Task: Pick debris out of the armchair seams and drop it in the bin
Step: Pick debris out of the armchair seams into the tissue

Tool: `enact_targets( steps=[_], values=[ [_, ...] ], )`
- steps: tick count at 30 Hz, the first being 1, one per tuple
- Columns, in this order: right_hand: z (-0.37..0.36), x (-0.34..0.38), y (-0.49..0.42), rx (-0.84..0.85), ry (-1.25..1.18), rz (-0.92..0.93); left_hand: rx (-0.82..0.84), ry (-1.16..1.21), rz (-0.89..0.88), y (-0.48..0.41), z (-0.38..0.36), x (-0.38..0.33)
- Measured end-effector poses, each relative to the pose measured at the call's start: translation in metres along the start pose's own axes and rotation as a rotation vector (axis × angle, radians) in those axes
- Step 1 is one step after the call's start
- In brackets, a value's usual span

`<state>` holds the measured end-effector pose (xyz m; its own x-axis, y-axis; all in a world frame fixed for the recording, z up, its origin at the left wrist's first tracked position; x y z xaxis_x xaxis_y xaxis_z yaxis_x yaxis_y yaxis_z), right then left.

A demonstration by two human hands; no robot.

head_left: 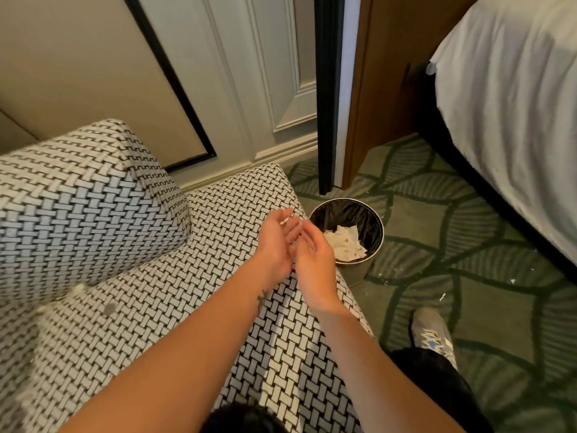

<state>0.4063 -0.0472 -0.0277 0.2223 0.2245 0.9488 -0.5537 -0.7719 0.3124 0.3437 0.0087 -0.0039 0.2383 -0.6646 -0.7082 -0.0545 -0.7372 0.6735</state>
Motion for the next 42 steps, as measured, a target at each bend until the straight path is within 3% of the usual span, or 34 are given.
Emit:
enact_targets(
  steps=[7, 19, 27, 32, 36, 39, 42],
  values=[
    [-0.072, 0.041, 0.103, 0.318, 0.153, 0.050, -0.025, -0.100, -0.182, 0.085, 0.141, -0.047],
    [-0.225, 0.011, 0.206, 0.667, 0.359, 0.113, -0.316, 0.105, -0.224, 0.102, 0.379, -0.096],
    [-0.305, -0.023, 0.178, 0.703, 0.427, 0.071, -0.449, 0.099, -0.173, 0.052, 0.424, -0.114],
    [-0.354, -0.040, 0.150, 0.722, 0.505, 0.145, -0.536, 0.167, -0.093, 0.021, 0.441, -0.103],
    [-0.392, -0.052, 0.136, 0.760, 0.659, 0.288, -0.574, 0.286, -0.053, 0.014, 0.455, -0.099],
    [-0.406, -0.065, 0.133, 0.756, 0.833, 0.441, -0.668, 0.324, -0.107, 0.016, 0.462, -0.097],
    [-0.412, -0.082, 0.130, 0.740, 0.977, 0.547, -0.663, 0.414, -0.173, 0.015, 0.460, -0.099]
  ],
)
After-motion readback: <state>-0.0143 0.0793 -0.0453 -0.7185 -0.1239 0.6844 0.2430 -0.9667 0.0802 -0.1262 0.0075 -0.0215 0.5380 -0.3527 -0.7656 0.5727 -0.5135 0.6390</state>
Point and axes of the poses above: each hand's wrist, its own y-axis away from the middle knuckle, its own z-axis out of the back of the hand, x = y × z, the point moved 6 cm from there along -y, towards the middle knuckle, and after that the axes turned 6 degrees about -x, right-handed, at the moved point
